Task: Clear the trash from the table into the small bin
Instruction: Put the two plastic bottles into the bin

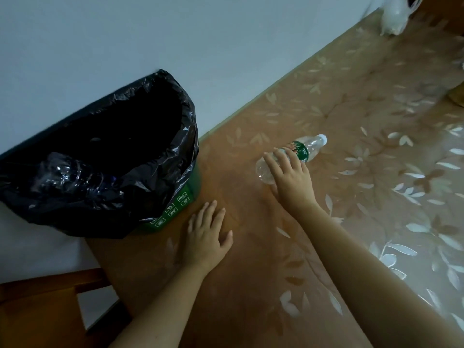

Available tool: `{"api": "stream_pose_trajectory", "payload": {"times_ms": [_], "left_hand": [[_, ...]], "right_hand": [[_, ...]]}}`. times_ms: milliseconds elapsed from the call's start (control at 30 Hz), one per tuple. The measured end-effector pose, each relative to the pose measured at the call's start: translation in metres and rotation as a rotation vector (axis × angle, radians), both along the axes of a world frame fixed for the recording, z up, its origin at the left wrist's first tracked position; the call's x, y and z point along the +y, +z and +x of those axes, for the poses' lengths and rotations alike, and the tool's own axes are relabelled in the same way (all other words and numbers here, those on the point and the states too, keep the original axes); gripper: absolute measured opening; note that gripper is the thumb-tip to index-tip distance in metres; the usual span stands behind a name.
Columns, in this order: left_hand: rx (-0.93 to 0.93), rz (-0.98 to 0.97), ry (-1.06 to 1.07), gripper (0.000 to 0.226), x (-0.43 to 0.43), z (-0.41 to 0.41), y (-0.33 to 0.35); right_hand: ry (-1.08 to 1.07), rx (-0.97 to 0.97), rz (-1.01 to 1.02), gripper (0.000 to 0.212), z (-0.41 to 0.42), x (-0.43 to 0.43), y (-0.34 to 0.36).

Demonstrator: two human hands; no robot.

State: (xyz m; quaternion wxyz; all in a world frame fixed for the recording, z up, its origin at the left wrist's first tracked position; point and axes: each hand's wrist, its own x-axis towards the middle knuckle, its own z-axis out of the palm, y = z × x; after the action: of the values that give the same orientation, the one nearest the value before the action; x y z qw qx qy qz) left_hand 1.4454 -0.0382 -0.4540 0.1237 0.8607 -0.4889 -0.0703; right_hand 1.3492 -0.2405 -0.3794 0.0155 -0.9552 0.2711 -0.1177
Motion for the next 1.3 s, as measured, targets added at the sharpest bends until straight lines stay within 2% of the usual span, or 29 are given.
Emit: {"api": "stream_pose_trajectory", "payload": {"times_ms": [167, 200, 267, 333, 400, 533, 667, 767, 867, 1000, 1133, 1300], "left_hand": [[0.056, 0.113, 0.005, 0.057, -0.004, -0.005, 0.024], [0.087, 0.077, 0.027, 0.056, -0.003, -0.008, 0.036], [0.107, -0.135, 0.042, 0.045, 0.003, -0.013, 0.067], [0.042, -0.401, 0.007, 0.033, 0.019, -0.013, 0.101], [-0.066, -0.586, -0.02, 0.029, 0.038, -0.007, 0.133], [-0.259, -0.648, 0.029, 0.03, 0.071, 0.019, 0.18], [-0.31, -0.627, 0.121, 0.032, 0.095, 0.042, 0.204], [-0.306, -0.595, 0.154, 0.03, 0.105, 0.053, 0.208], [-0.223, -0.592, 0.145, 0.026, 0.111, 0.062, 0.208], [-0.14, -0.626, 0.124, 0.015, 0.113, 0.071, 0.207], [-0.111, -0.633, 0.114, 0.015, 0.112, 0.072, 0.203], [-0.109, -0.653, 0.156, 0.017, 0.11, 0.069, 0.198]], "right_hand": [[0.002, -0.189, 0.056, 0.068, -0.013, 0.036, 0.029], [-0.009, -0.239, 0.071, 0.067, -0.015, 0.042, 0.036], [-0.028, -0.346, 0.076, 0.066, -0.017, 0.055, 0.051], [-0.036, -0.444, 0.057, 0.067, -0.016, 0.068, 0.067], [-0.031, -0.546, 0.045, 0.067, -0.013, 0.082, 0.085], [0.006, -0.743, 0.097, 0.062, 0.005, 0.114, 0.125], [0.053, -0.828, 0.084, 0.064, 0.024, 0.139, 0.155], [0.11, -0.855, 0.091, 0.07, 0.036, 0.153, 0.171], [0.197, -0.828, 0.107, 0.075, 0.046, 0.165, 0.181], [0.276, -0.789, 0.119, 0.075, 0.056, 0.178, 0.189], [0.312, -0.794, 0.186, 0.073, 0.063, 0.184, 0.192], [0.271, -0.62, 0.257, 0.074, 0.074, 0.18, 0.179]]}}
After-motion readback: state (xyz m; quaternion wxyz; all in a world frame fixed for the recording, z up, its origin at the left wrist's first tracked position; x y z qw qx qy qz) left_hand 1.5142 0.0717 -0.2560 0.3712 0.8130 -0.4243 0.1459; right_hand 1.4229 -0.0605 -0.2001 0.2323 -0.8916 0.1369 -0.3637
